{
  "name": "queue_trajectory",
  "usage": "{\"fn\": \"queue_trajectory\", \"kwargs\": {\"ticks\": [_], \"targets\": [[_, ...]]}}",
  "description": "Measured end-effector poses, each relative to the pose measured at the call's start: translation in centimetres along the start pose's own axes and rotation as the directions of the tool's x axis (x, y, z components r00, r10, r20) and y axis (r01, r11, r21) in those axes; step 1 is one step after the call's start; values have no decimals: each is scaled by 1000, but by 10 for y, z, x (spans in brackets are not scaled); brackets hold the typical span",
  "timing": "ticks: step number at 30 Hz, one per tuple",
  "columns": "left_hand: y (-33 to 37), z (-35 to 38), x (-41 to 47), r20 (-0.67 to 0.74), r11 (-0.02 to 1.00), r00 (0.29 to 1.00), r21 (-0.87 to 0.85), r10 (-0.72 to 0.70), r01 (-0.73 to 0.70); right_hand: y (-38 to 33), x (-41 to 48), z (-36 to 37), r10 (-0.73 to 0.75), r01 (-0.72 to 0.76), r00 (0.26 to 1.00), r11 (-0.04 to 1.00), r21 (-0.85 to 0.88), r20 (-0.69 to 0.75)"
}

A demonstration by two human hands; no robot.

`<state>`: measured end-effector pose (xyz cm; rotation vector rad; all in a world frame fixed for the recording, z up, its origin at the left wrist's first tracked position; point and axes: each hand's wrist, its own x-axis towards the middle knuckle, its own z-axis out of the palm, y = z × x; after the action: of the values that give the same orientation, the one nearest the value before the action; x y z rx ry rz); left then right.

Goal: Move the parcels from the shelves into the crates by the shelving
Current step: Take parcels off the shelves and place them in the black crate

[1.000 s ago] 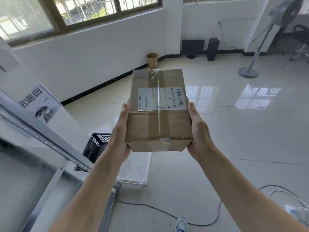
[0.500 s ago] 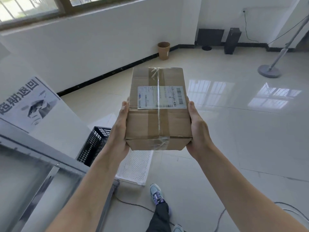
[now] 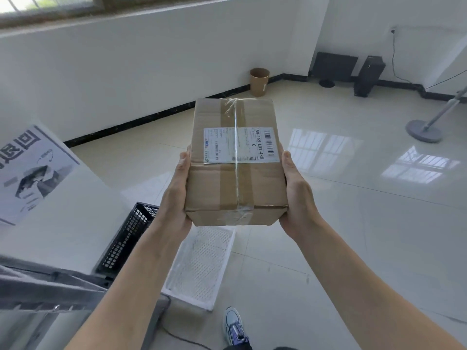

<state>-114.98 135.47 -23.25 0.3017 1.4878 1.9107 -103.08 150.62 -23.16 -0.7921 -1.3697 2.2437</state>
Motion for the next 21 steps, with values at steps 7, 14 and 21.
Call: {"fn": "queue_trajectory", "kwargs": {"ticks": [7, 14, 21], "targets": [[18, -16, 28, -49, 1000, 998, -14, 27, -28, -2, 50, 23, 21, -19, 996, 999, -26, 88], [26, -29, 52, -183, 999, 982, -6, 37, -38, 0, 102, 44, 110, -104, 976, 994, -41, 190], [27, -19, 92, -336, 994, 937, -19, 94, -106, -20, 170, 52, 206, -179, 930, 977, -116, 305]]}}
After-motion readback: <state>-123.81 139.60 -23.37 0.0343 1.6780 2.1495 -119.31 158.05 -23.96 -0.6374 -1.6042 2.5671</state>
